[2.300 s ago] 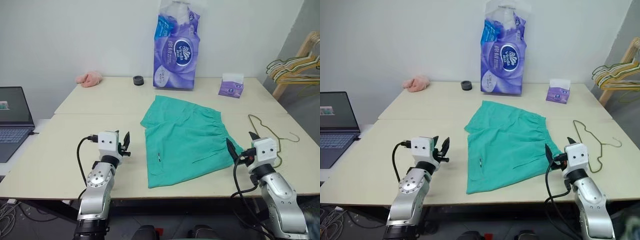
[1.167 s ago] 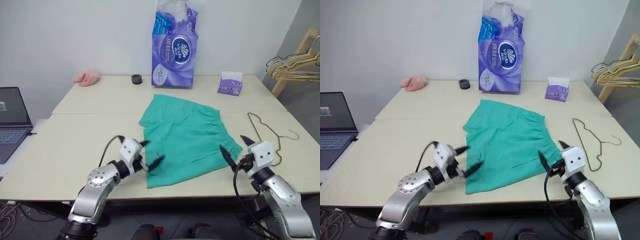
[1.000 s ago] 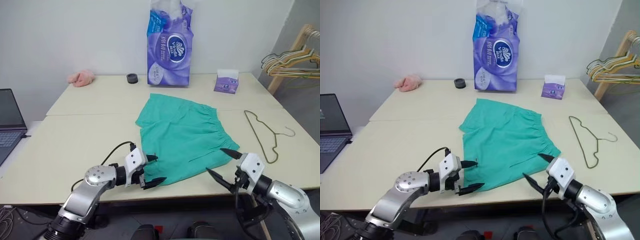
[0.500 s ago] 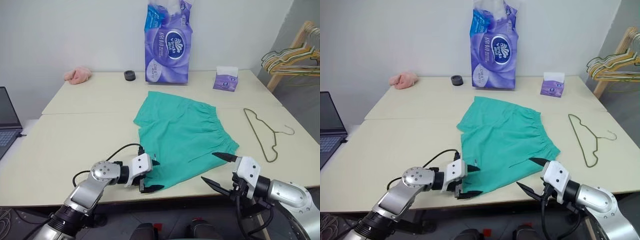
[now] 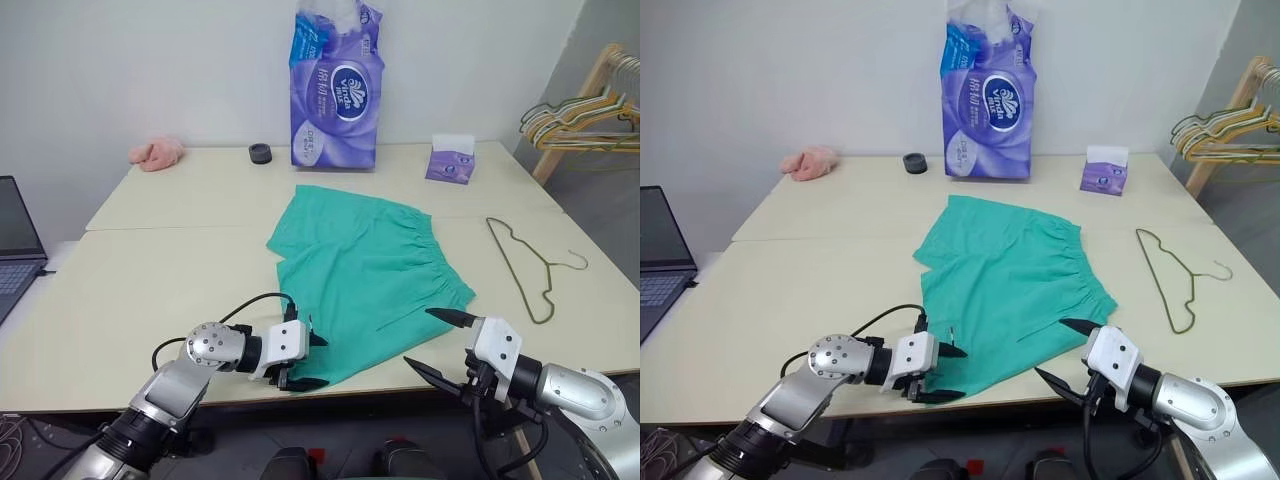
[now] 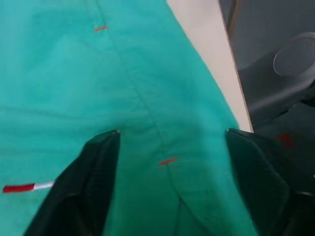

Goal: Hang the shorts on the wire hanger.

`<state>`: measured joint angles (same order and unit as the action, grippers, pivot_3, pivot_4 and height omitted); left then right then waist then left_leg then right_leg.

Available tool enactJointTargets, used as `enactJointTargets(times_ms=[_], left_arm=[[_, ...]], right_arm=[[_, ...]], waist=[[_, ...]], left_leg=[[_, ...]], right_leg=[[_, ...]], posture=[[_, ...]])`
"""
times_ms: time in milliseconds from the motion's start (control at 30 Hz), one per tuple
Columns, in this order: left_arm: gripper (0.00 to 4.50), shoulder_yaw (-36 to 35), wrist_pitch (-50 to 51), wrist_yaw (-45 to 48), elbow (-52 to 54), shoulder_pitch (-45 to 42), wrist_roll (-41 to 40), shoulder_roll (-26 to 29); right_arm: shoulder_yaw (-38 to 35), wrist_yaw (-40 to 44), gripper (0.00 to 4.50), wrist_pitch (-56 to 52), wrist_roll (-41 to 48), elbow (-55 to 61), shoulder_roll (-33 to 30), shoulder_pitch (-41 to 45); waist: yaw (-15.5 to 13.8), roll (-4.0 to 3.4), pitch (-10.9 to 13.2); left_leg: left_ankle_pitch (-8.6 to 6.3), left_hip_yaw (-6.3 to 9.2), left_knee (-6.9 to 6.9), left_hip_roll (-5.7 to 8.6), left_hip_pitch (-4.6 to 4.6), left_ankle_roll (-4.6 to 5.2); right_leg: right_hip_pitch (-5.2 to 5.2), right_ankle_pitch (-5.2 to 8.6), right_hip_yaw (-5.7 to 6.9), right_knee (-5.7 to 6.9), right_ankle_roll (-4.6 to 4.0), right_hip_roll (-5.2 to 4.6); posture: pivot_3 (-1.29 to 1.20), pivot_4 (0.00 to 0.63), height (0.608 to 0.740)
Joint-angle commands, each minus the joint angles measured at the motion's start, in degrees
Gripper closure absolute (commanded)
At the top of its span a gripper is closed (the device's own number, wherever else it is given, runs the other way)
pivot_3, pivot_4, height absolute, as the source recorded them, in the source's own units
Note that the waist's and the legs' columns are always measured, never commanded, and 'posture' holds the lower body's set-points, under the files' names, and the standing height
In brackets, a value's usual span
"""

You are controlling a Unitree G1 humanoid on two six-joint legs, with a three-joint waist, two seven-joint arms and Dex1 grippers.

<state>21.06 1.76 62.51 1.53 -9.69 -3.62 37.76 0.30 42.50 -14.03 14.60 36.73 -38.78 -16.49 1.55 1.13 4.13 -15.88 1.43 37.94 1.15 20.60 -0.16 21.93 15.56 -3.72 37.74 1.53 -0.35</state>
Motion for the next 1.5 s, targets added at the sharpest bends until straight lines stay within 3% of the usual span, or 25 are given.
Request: enactJointTargets(times_ms=[33, 267, 300, 633, 767, 967, 1067, 1433, 1500], left_arm=[[2.27, -0.23, -1.31, -5.46, -6.07, -1.22, 5.61, -0.63], [4.35, -2.35, -1.79, -7.2, -7.7, -2.16, 3.48, -1.91], [4.47, -2.74, -1.39, -7.19, -7.67, -2.3, 2.82, -2.1], [4.47, -6.45, 4.08, -1.82, -4.78, -3.01, -4.47, -1.37], [4.47, -7.31, 4.92, -1.68, -4.32, -3.05, -5.28, -1.69], [4.47, -7.82, 5.22, -1.36, -3.98, -3.01, -5.66, -1.62], [4.5, -7.94, 5.07, 0.01, -4.66, -3.24, -6.11, -0.78], [4.5, -6.76, 7.52, 10.17, -3.6, -2.3, -7.96, 6.28], [4.5, -6.65, 8.55, 12.03, -3.01, -2.21, -8.64, 7.62]], right_arm=[[-0.98, 0.4, 0.0, 1.77, -0.79, 0.77, -0.77, 0.34], [-1.44, 0.95, 0.0, 3.08, -4.02, -4.04, -3.34, 2.99], [-1.35, 0.95, 0.0, 3.79, -4.96, -5.3, -3.72, 3.73], [8.24, 3.82, 0.0, 17.09, -21.69, -29.51, -10.32, 21.12], [13.44, 2.33, 0.0, 23.51, -29.49, -39.0, -9.72, 29.19], [16.33, 0.26, 0.0, 28.27, -34.09, -45.56, -7.11, 36.19], [16.89, 1.11, 0.57, 29.83, -34.13, -47.04, -6.37, 37.73], [15.99, 4.75, 4.26, 27.97, -31.25, -44.11, -4.31, 36.47], [15.97, 5.64, 4.45, 27.16, -30.57, -42.77, -4.04, 36.1]], waist=[[0.0, 0.01, 0.0], [0.31, 0.01, 0.01], [0.33, 0.01, 0.01], [0.85, 0.04, 0.08], [0.97, 0.04, 0.08], [1.22, 0.07, 0.06], [1.21, 0.07, 0.06], [1.7, 0.05, 0.06], [1.77, 0.05, 0.06]], left_leg=[[0.0, 0.0, 0.0, 0.0, -0.02, 0.0], [0.0, 0.0, -0.02, 0.0, 0.0, 0.0], [0.0, 0.0, -0.02, 0.0, 0.01, 0.0], [-0.01, -0.09, -0.08, 0.01, 0.22, 0.01], [-0.03, -0.11, -0.09, 0.02, 0.3, 0.03], [-0.03, -0.15, -0.01, 0.02, 0.26, 0.03], [-0.03, -0.13, -0.03, 0.02, 0.28, 0.03], [-0.03, -0.13, -0.04, 0.02, 0.27, 0.03], [-0.03, -0.13, -0.05, 0.02, 0.27, 0.03]], right_leg=[[-0.01, 0.0, 0.0, -0.01, 0.0, -0.01], [-0.21, 0.0, 0.04, 0.01, 0.01, -0.01], [-0.2, -0.01, 0.04, 0.01, 0.01, -0.01], [0.07, -0.19, 0.0, 0.04, 0.32, 0.07], [0.16, -0.2, -0.04, 0.1, 0.31, 0.08], [0.13, -0.25, -0.11, 0.15, 0.37, 0.07], [0.14, -0.26, -0.11, 0.15, 0.36, 0.06], [0.18, -0.35, -0.1, 0.25, 0.15, 0.07], [0.19, -0.34, -0.1, 0.25, 0.14, 0.07]], posture=[[-0.08, 0.047, 0.74], [-0.08, 0.047, 0.74], [-0.08, 0.046, 0.74], [-0.07, 0.037, 0.74], [-0.05, 0.033, 0.74], [-0.05, 0.031, 0.74], [-0.05, 0.031, 0.74], [-0.06, 0.026, 0.74], [-0.06, 0.026, 0.74]])
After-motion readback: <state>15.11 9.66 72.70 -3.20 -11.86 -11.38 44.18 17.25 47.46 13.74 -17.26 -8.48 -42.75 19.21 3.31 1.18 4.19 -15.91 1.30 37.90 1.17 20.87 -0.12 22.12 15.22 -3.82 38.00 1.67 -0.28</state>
